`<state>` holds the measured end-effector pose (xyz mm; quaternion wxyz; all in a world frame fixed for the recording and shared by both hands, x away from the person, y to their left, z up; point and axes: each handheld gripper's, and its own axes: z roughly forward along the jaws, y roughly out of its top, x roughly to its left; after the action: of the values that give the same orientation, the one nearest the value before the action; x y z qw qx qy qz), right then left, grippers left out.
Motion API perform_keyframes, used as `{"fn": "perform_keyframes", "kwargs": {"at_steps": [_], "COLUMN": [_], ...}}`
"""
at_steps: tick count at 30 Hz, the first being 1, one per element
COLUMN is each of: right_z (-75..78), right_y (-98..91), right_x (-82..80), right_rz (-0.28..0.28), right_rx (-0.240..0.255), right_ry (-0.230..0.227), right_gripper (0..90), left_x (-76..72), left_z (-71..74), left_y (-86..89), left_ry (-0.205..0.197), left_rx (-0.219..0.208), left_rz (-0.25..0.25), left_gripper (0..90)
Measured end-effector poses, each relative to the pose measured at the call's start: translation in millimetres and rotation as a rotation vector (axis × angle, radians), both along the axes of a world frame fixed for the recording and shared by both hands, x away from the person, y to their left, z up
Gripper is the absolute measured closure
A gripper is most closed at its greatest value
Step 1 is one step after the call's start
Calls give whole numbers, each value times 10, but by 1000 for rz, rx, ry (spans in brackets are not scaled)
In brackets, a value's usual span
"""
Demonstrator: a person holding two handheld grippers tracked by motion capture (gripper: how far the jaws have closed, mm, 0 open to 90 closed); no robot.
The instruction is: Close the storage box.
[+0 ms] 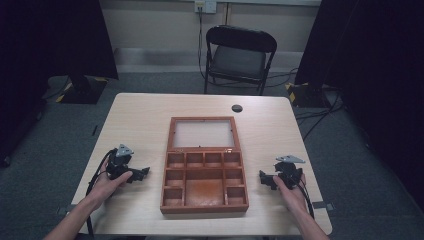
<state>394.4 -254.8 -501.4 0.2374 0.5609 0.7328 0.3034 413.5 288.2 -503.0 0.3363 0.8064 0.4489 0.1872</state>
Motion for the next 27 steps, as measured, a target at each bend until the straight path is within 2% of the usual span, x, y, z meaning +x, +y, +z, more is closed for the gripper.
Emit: {"fn": "perform_keyframes", "kwargs": {"at_steps": [3,4,5,8,9,11,12,13,15,18,22,24,27], "right_z": [0,1,1,19,26,45,52,53,65,102,161,178,209], "right_y": [0,0,-1,-4,-5,-18,-26,-17,3,30,66,101,147], "right_x": [0,-3,-2,2,1,-6,-4,-6,-10,-7,-8,-11,-12], "right_rz": [1,3,5,27,29,27,32,27,35,73,91,124,158], "right_rx": [-1,-1,-2,-6,-4,-4,-8,-10,-12,-24,-47,-55,-41], "right_ry": [0,1,1,21,25,23,18,15,20,29,5,17,15], "right_gripper": [0,0,0,0,18,81,107,107,155,150,149,153,158], "left_x": [0,4,8,11,8,4,5,11,10,-2,-20,-27,-34], "left_z": [2,10,8,23,31,65,81,106,146,195,246,272,307], "left_y": [1,4,-11,3,10,50,63,91,133,174,176,152,107], "left_ry": [-1,0,4,6,-1,-8,0,9,12,13,27,23,25], "left_rx": [1,14,-1,4,-12,-14,-16,-4,-31,-67,-89,-96,-120], "left_rz": [3,4,16,24,40,51,65,65,79,99,84,70,52], "left_gripper": [0,1,1,23,64,220,228,187,194,206,209,212,212]}}
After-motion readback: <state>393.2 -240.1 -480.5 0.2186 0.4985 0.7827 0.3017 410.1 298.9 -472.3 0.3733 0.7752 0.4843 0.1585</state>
